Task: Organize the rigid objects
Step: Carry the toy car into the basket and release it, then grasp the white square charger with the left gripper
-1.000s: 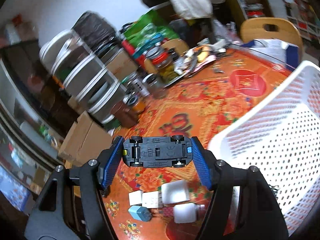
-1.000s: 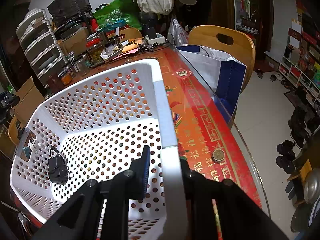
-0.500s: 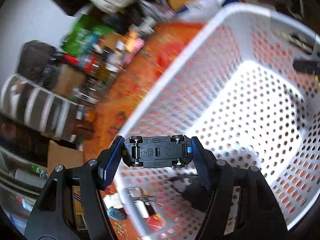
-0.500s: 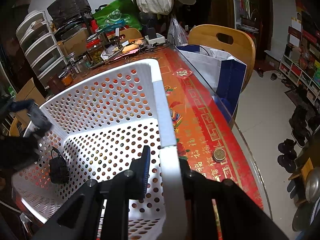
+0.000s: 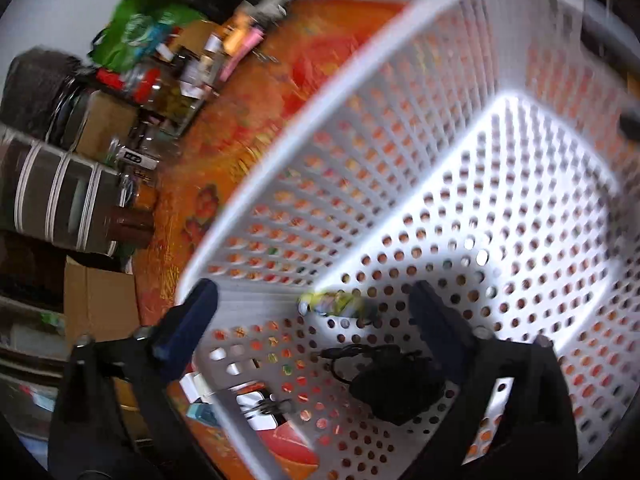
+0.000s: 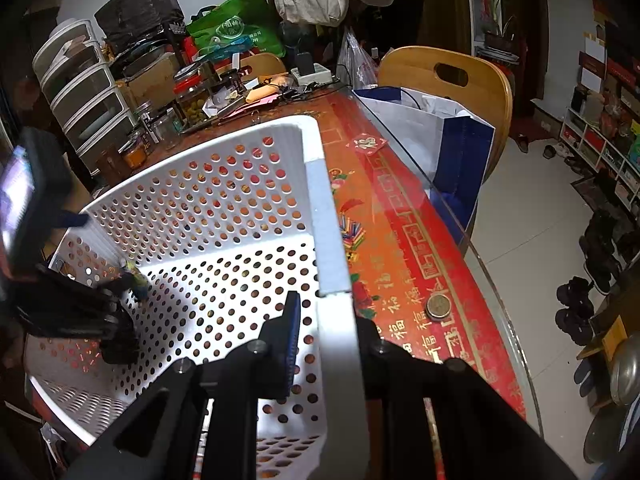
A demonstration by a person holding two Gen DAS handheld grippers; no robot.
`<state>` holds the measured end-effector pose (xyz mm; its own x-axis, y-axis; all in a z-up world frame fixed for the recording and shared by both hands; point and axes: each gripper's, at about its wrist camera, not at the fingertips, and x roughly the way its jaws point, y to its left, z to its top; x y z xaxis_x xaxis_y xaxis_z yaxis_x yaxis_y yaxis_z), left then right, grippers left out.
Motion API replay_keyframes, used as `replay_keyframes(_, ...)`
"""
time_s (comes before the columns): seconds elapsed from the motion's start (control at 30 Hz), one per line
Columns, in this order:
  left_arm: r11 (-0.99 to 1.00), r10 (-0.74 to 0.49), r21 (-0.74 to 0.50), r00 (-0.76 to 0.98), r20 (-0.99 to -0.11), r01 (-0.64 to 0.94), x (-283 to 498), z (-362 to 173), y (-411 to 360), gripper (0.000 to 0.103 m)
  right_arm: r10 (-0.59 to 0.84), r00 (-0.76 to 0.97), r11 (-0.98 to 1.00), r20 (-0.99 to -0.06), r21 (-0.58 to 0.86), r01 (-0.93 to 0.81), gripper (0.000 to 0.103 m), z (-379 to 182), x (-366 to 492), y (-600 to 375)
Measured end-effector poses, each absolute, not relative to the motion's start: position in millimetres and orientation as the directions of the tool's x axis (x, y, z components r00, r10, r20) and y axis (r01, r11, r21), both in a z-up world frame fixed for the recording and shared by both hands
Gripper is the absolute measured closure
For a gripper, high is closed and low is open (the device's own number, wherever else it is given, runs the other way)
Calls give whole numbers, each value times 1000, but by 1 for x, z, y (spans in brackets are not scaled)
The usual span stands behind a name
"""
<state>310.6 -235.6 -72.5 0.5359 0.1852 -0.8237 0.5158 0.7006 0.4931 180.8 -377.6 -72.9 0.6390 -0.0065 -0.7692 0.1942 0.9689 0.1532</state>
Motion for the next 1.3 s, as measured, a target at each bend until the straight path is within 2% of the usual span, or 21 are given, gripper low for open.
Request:
replay_keyframes(0.17,832,84,422,669,-738,361,279,-8,-162,5,-7,641,969,-768,152,193,86,-73,178,-377)
replay_keyframes(0.27,921,45,302,702,-710,246,259,10,-82,0,-13,637,971,-771,142,192,86,-73,179,-376)
replay_keyframes(0.4,980,102,191,659,-745,63,240,-30,12,0,-15,638,972,-770,140,191,86,-73,178,-376)
replay_keyframes(0.5,996,46,83,588,-808,36,236,-75,51,0,-15,640,972,-768,140,190,86,-73,178,-376)
replay_keyframes(0.67,998,-22,12,533,-846,59,239,-130,47,0,-21,637,971,-770,136,196,86,-73,179,-375)
replay_keyframes(0.8,997,-66,-36,510,-857,68,250,-148,29,1,-23,636,970,-771,137,200,86,-72,179,-376)
replay_keyframes(0.93,996,-86,-74,500,-862,45,264,-164,22,10,-24,634,970,-773,134,200,86,-72,178,-376)
replay_keyframes(1.2,998,-20,-52,523,-852,-47,285,-164,26,15,-25,632,972,-774,130,198,86,-72,178,-376)
replay_keyframes(1.3,998,4,-30,528,-850,-57,285,-165,28,26,-25,633,972,-774,130,197,86,-72,179,-376)
